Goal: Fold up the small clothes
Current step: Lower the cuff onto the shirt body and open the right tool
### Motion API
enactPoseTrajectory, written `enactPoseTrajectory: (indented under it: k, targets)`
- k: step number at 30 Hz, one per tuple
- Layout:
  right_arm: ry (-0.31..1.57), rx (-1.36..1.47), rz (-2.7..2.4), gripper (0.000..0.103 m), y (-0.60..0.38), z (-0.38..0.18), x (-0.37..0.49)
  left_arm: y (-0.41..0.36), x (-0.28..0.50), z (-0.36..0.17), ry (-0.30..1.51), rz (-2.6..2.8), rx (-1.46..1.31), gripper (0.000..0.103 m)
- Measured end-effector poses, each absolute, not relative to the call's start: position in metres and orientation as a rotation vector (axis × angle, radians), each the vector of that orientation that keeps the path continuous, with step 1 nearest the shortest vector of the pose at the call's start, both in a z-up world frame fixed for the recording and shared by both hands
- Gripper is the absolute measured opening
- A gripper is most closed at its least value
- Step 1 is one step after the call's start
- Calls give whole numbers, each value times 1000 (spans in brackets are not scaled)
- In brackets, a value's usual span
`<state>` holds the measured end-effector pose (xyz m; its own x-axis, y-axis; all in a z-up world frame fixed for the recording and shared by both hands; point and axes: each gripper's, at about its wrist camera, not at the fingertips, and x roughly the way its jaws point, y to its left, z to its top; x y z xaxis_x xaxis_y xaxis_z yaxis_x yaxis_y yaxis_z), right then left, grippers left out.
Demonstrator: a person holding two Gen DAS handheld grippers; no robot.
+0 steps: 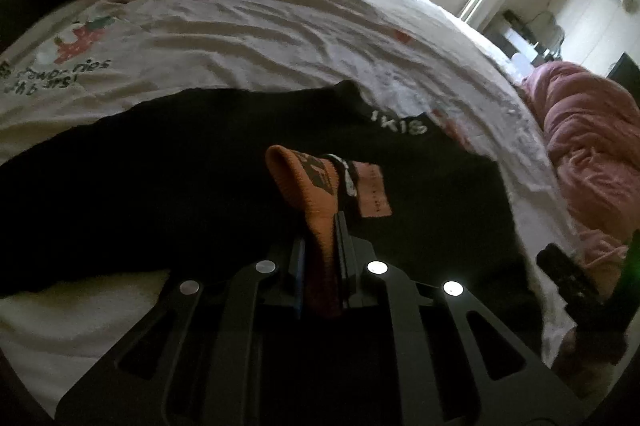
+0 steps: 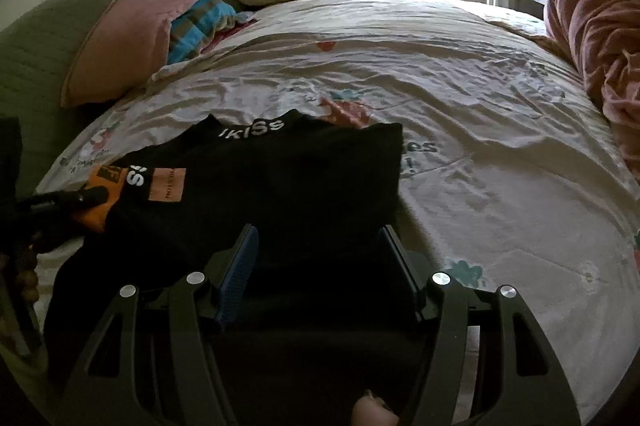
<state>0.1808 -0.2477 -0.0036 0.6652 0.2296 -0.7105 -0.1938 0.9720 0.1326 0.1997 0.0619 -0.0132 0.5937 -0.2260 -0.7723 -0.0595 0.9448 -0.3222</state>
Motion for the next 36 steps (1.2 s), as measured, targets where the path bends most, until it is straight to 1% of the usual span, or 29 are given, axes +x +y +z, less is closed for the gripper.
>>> enactPoseTrajectory:
  k: [2,9,11,14,17,18,21,23,25,27,28,29,30,31,33,36]
  targets:
    - [815,40,248,61,-243,-5,183,65,198,-14,933,-80,-319,10]
    - [851,-11,284,61,-220,-10,196,78,187,4,863,6,-255,10]
    - [862,-23,295,64,-213,-14,200,77,188,2,878,-2,-240,10]
    - [889,-46,307,65,-202,-20,206,69,193,-16,953,-32,-235,15]
    - [918,-64,307,69,-197,-30,211,59,192,-33,1007,-42,-202,21]
    - [937,-60,306,72,-197,-35,213,58,192,-38,1019,-41,-197,24]
    - [1002,-35,275,73,-206,-50,219,62,193,-53,1053,-19,-192,36]
    - [1037,-12,266,73,-211,-58,220,69,191,-56,1049,-34,-222,37]
    - [1019,-3,275,74,-213,-55,217,72,189,-55,1047,-38,-243,37]
    - [971,-6,294,82,-212,-45,210,75,186,-50,1032,-37,-257,37]
    - [954,-9,297,83,-211,-40,207,75,185,-47,1027,-38,-259,39]
    - [945,-12,299,84,-210,-37,205,75,183,-44,1015,-40,-262,42]
    - [930,-17,304,84,-208,-33,203,76,180,-39,998,-42,-267,53]
    - [919,-19,309,85,-207,-30,201,77,178,-35,981,-46,-268,62]
    - [902,-14,323,91,-204,-23,197,77,174,-28,963,-49,-263,63]
    - [871,-22,343,96,-197,-14,191,82,169,-20,939,-26,-260,79]
